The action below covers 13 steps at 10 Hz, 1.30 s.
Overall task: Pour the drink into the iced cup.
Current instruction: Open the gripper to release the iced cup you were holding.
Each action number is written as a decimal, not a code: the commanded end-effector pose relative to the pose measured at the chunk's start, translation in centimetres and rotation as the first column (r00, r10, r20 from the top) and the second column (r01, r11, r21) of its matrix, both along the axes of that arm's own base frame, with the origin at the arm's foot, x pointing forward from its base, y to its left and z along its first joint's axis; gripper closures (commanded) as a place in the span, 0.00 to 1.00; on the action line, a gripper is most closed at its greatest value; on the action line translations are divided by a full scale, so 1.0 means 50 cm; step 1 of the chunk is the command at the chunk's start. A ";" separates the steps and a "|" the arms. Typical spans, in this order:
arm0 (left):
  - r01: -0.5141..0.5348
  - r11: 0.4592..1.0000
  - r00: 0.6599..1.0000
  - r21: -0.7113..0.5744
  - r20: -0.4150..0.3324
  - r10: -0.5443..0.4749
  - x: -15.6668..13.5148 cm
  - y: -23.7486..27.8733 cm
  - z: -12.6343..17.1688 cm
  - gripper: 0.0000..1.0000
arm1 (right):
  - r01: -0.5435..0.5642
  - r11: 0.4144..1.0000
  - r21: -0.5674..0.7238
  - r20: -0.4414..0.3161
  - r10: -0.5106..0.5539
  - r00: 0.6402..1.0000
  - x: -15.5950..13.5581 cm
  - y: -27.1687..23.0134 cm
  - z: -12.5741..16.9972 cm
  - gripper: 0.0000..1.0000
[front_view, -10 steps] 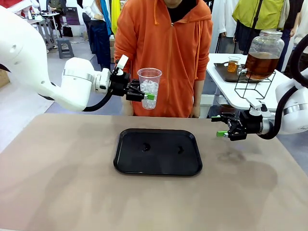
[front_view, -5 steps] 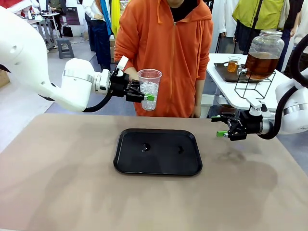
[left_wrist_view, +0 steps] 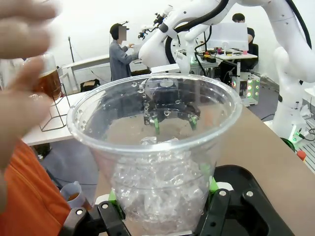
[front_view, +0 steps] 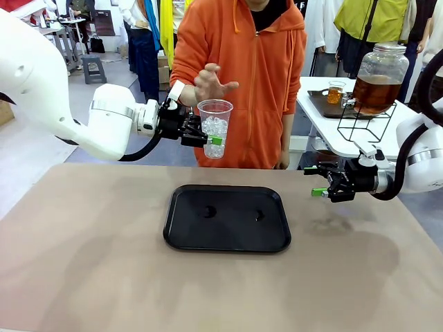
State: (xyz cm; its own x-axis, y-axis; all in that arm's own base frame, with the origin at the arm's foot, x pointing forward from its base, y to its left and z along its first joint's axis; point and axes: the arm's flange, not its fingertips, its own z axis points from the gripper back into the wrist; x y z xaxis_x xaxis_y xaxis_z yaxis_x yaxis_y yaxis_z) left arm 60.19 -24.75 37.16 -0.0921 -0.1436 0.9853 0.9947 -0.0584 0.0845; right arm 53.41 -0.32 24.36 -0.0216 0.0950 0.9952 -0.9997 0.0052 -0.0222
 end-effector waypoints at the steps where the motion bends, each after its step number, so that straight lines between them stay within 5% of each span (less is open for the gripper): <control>1: 0.004 1.000 1.000 -0.006 0.015 -0.004 -0.001 -0.002 0.007 0.27 | 0.000 1.000 -0.001 -0.002 0.000 1.000 0.001 0.002 0.005 0.00; 13: 0.004 1.000 1.000 -0.006 0.015 -0.004 -0.001 -0.002 0.007 0.27 | 0.000 1.000 -0.001 -0.002 0.000 1.000 0.001 0.002 0.005 0.00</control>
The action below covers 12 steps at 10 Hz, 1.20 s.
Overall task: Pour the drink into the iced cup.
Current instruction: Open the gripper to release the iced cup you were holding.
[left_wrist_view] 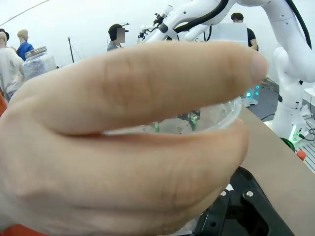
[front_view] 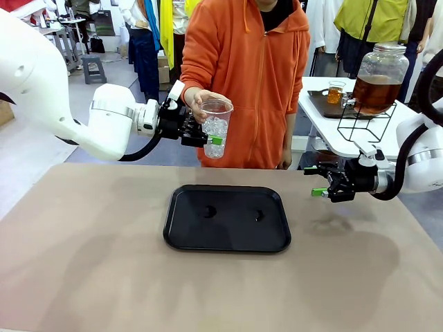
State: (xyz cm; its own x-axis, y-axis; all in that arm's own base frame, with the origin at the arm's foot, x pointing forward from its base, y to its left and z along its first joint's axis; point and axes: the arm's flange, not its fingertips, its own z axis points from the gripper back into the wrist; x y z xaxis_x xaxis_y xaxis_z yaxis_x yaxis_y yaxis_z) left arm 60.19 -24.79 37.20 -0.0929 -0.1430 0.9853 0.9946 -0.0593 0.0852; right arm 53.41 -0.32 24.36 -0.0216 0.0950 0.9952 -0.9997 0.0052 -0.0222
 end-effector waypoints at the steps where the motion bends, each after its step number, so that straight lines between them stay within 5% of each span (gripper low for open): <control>1: 0.003 1.000 1.000 -0.005 0.014 -0.003 -0.001 -0.001 0.006 0.27 | 0.000 1.000 -0.001 -0.002 0.000 1.000 0.001 0.002 0.005 0.00; 5: 0.000 1.000 1.000 0.000 0.001 0.000 0.000 0.000 0.001 0.27 | 0.000 1.000 -0.001 -0.002 0.000 1.000 0.001 0.002 0.005 0.00; 7: -0.009 1.000 1.000 -0.009 -0.003 0.009 -0.001 0.004 0.001 0.00 | 0.000 1.000 -0.001 -0.002 0.000 1.000 0.001 0.002 0.005 0.00; 12: -0.076 0.997 0.997 -0.024 -0.032 0.075 -0.056 0.111 -0.021 0.00 | 0.000 1.000 -0.001 -0.002 0.000 1.000 0.001 0.002 0.005 0.00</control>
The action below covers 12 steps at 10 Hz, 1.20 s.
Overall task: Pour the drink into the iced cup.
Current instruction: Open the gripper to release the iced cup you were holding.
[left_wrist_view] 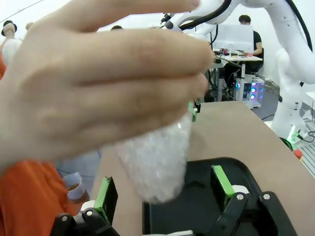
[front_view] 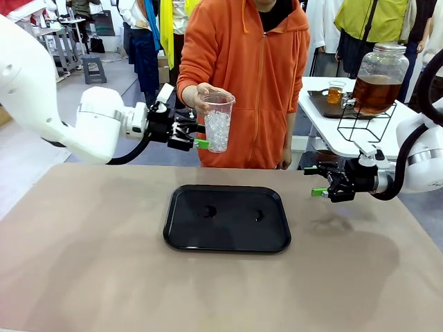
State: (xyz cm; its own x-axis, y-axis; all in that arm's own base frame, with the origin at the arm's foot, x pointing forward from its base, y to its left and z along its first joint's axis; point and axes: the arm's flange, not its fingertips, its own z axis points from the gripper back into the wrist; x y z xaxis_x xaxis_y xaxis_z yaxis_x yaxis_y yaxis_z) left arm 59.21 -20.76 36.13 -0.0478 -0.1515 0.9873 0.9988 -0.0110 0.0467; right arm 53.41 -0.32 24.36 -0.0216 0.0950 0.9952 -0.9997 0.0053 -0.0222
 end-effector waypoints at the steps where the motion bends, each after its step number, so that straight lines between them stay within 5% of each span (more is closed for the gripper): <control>1: -0.042 0.999 0.999 -0.034 0.002 0.042 -0.054 0.064 -0.011 0.00 | -0.001 1.000 -0.001 -0.002 0.001 1.000 0.001 0.002 0.005 0.00; 6: -0.055 0.998 0.995 -0.037 0.082 0.058 -0.110 0.227 -0.098 0.00 | -0.001 1.000 -0.001 -0.002 0.001 1.000 0.001 0.002 0.005 0.00; 12: -0.083 0.992 0.994 -0.095 0.063 0.089 -0.163 0.359 -0.169 0.00 | -0.001 1.000 -0.001 -0.002 0.001 1.000 0.001 0.002 0.005 0.00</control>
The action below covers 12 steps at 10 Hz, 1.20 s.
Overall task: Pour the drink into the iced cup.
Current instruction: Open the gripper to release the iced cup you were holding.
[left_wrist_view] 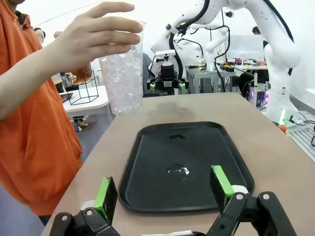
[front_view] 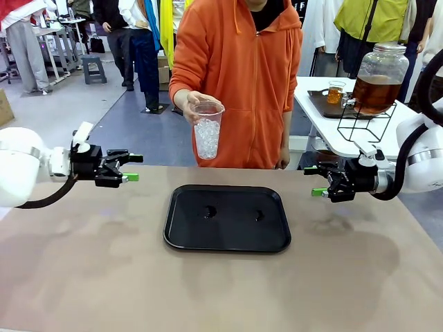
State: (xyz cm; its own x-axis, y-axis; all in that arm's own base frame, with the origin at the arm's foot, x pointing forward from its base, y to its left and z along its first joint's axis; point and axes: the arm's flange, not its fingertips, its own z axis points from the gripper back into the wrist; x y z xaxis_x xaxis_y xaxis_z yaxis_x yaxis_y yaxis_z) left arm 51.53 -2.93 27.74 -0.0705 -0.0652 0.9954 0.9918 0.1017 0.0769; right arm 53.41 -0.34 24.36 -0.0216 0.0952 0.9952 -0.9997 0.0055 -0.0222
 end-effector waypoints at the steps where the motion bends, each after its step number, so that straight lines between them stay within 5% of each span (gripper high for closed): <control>1: 0.004 1.000 0.999 0.002 0.038 -0.004 -0.012 0.010 -0.005 0.00 | -0.001 1.000 -0.001 -0.002 0.001 1.000 0.001 0.002 0.005 0.00; 12: 0.000 1.000 1.000 0.000 0.000 0.000 0.000 0.000 0.000 0.00 | -0.001 1.000 -0.001 -0.002 0.001 1.000 0.001 0.002 0.005 0.00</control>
